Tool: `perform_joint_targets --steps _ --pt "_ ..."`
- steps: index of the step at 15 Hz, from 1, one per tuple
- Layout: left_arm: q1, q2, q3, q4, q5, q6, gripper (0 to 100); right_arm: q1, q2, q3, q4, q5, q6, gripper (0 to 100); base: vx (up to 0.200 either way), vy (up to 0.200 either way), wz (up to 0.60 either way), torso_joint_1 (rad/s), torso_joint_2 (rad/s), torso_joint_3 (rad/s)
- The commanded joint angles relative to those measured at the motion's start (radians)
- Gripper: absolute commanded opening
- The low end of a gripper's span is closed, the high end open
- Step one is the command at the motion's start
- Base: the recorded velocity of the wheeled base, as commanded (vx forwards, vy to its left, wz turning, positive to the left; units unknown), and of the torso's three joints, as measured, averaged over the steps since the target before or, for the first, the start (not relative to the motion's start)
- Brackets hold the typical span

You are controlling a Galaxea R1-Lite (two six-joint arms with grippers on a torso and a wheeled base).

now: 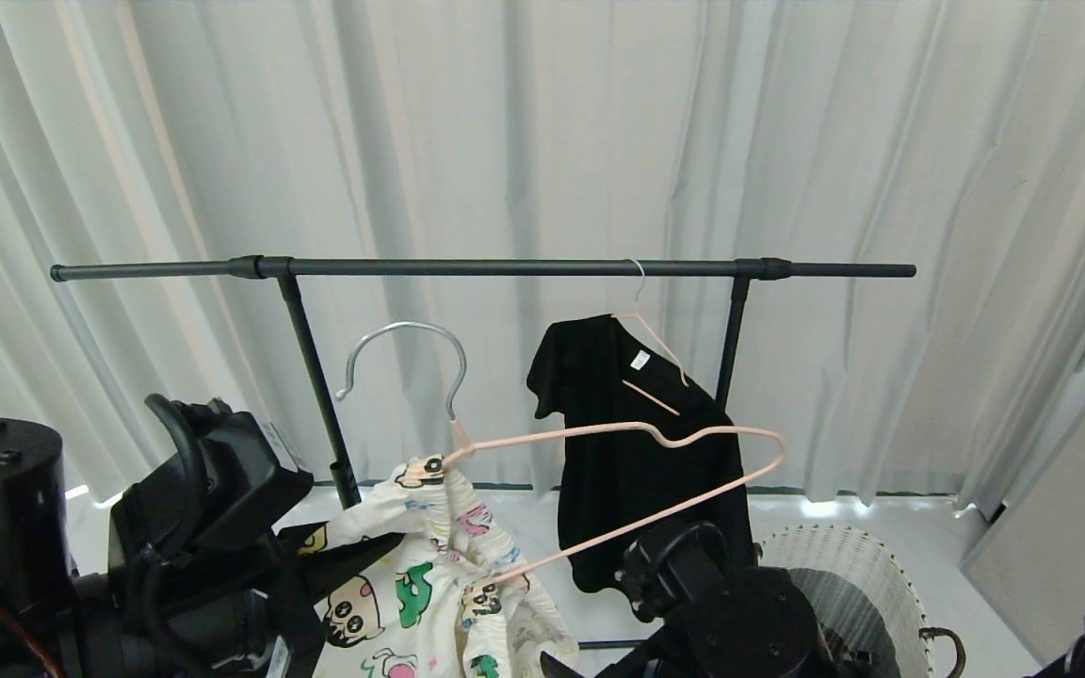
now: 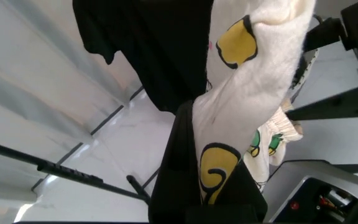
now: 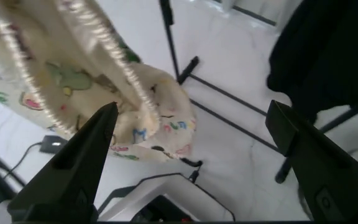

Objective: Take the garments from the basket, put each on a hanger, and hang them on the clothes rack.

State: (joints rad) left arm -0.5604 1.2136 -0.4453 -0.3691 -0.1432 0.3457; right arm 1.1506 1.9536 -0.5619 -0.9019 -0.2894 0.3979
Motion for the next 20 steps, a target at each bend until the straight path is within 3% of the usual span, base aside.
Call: perform_joint_targets --steps 1,4,7,10,14,18,20 --pt "-0.003 -0.003 -0.001 -0.001 0.001 -0.004 0 -0.003 0.044 0.000 0.000 -0.048 -0.005 100 0.000 0.000 0.00 0.000 0.00 0.000" --pt "0.001 -0.017 -0.004 -0.001 0.024 -0.008 0 -0.035 0.082 0.002 0.001 -0.155 -0.008 100 0.000 0.000 0.00 0.000 0.00 0.000" --pt "0.002 -0.031 0.027 -0.001 0.048 -0.025 0 -0.157 0.087 -0.001 0.000 -0.188 -0.094 100 0.000 0.000 0.00 0.000 0.00 0.000" --pt "0.005 -0.040 0.093 -0.002 0.139 -0.019 0 -0.304 0.080 -0.018 -0.074 -0.240 -0.111 100 0.000 0.000 0.00 0.000 0.00 0.000" --pt "0.008 -0.092 0.140 -0.001 0.140 -0.017 0 -0.417 0.047 -0.023 -0.114 -0.226 -0.197 100 0.000 0.000 0.00 0.000 0.00 0.000" --pt "0.008 -0.103 0.189 0.006 0.143 0.015 0 -0.439 -0.002 -0.023 -0.121 -0.165 -0.228 100 0.000 0.000 0.00 0.000 0.00 0.000" --pt "0.008 -0.020 0.223 0.006 0.272 0.065 0 -0.440 -0.042 -0.035 -0.120 -0.126 -0.264 100 0.000 0.000 0.00 0.000 0.00 0.000"
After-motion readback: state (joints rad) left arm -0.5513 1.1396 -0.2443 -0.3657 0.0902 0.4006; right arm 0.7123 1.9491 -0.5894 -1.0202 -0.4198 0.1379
